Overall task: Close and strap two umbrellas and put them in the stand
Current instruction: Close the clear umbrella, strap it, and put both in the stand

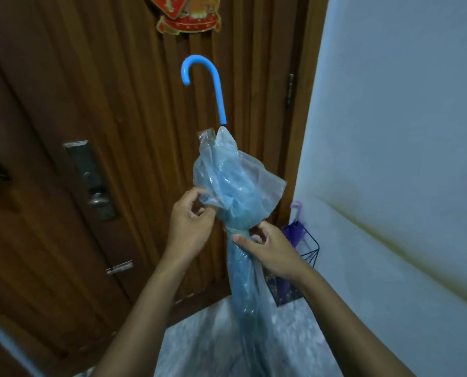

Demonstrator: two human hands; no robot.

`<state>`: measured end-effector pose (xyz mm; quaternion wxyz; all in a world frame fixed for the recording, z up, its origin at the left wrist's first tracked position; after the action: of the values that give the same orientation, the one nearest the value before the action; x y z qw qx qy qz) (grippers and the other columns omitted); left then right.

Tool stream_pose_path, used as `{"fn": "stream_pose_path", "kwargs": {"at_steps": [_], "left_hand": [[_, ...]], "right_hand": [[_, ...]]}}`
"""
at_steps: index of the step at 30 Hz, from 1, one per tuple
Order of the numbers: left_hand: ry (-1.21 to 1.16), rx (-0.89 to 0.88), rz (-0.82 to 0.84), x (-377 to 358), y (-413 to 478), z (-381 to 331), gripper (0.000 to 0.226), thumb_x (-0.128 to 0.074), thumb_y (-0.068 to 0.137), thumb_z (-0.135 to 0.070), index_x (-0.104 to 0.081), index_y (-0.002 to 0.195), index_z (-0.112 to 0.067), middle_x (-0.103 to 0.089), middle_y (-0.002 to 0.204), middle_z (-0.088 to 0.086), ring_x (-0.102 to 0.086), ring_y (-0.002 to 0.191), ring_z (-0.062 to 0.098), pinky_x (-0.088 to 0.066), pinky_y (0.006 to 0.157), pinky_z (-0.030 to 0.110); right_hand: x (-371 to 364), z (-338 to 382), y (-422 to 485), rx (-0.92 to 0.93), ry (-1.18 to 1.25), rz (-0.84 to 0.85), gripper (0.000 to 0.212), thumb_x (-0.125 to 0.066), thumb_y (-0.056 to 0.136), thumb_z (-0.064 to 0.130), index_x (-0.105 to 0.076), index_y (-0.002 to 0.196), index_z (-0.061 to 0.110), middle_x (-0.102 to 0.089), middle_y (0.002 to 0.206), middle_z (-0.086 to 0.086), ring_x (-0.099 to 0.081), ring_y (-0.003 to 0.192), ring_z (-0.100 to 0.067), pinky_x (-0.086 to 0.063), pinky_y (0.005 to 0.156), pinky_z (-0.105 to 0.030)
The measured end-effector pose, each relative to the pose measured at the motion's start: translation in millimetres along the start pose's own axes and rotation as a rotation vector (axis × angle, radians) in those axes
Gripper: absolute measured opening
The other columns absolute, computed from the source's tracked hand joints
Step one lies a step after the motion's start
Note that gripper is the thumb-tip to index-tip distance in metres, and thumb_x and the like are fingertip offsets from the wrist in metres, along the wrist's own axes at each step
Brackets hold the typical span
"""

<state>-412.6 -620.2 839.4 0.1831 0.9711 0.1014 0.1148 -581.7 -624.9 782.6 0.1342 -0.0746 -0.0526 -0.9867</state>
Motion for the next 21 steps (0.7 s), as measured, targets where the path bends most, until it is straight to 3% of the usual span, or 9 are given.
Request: {"fn": "stream_pose_path", "kwargs": {"at_steps": [3,5,8,11,13,15,18,21], "left_hand": [[0.014,0.003,0.008,-70,22,4,0.016,-0.064,0.085,0.000,-0.065,0.082,-0.015,-0.064,0.099,0.018,-0.061,0.065,0.018,-0.054,0.055,0.027],[0.031,0.007,0.001,-115,32,6,0.025,-0.065,0.084,-0.003,-0.062,0.077,-0.026,-0.063,0.095,0.017,-0.059,0.063,0.017,-0.051,0.053,0.021],[0.031,0.039,0.019,-175,43,9,0.022,-0.066,0.083,-0.005,-0.059,0.081,-0.026,-0.061,0.083,0.011,-0.056,0.060,0.009,-0.049,0.055,0.028],[-0.052,0.109,0.073,-218,57,8,0.034,-0.067,0.082,0.000,-0.045,0.103,-0.013,-0.056,0.080,-0.001,-0.054,0.049,-0.003,-0.042,0.046,0.016],[-0.105,0.186,0.113,-234,72,12,0.056,-0.075,0.079,-0.005,-0.036,0.118,-0.015,-0.059,0.101,-0.002,-0.064,0.069,-0.004,-0.046,0.050,0.010],[-0.050,0.259,0.230,-246,90,15,0.073,-0.081,0.076,-0.018,-0.036,0.132,-0.022,-0.058,0.116,-0.009,-0.064,0.095,0.000,-0.051,0.062,0.011],[-0.033,0.253,0.436,-264,124,32,0.052,-0.081,0.077,-0.021,-0.056,0.123,-0.024,-0.068,0.115,-0.007,-0.066,0.107,0.013,-0.056,0.087,0.031],[-0.007,0.181,0.474,-282,154,40,0.029,-0.074,0.083,-0.019,-0.062,0.109,-0.025,-0.069,0.105,-0.007,-0.068,0.098,0.011,-0.056,0.081,0.026]], "right_hand": [[56,-26,14,-0.029,-0.075,-0.184,0.074,-0.079,0.077,0.047,-0.042,0.140,0.030,-0.062,0.127,0.010,-0.066,0.111,-0.014,-0.060,0.085,-0.034],[82,-40,22,-0.030,-0.013,-0.270,0.086,-0.084,0.074,0.042,-0.033,0.142,0.029,-0.058,0.132,0.009,-0.065,0.113,-0.013,-0.060,0.089,-0.042],[122,-56,36,0.031,0.000,-0.437,0.079,-0.084,0.074,0.034,-0.038,0.138,0.023,-0.061,0.130,0.005,-0.063,0.117,-0.010,-0.055,0.097,-0.043],[164,-68,52,-0.033,-0.022,-0.469,0.059,-0.082,0.076,0.032,-0.053,0.126,0.021,-0.068,0.120,0.006,-0.066,0.111,-0.009,-0.056,0.095,-0.040],[190,-78,65,-0.091,0.007,-0.453,0.059,-0.085,0.070,0.038,-0.059,0.120,0.020,-0.072,0.114,0.005,-0.069,0.106,-0.012,-0.058,0.091,-0.044],[212,-87,80,-0.136,0.057,-0.404,0.054,-0.086,0.072,0.028,-0.060,0.117,0.014,-0.073,0.107,0.000,-0.072,0.100,-0.015,-0.060,0.085,-0.039],[237,-93,103,-0.104,0.045,-0.269,0.044,-0.076,0.082,0.000,-0.059,0.121,0.008,-0.071,0.106,0.003,-0.072,0.094,-0.005,-0.057,0.077,-0.020],[256,-102,134,-0.111,0.016,-0.271,0.042,-0.085,0.075,0.017,-0.062,0.109,0.024,-0.071,0.104,0.007,-0.071,0.094,-0.006,-0.059,0.084,-0.031]]}}
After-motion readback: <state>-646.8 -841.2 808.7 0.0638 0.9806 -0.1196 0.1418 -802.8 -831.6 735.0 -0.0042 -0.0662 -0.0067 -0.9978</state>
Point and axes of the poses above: each hand's wrist, its own y-axis towards the middle knuckle, its own x-axis out of the back of the hand, z = x × y, the point moved 1 cm from there along y, towards the middle knuckle
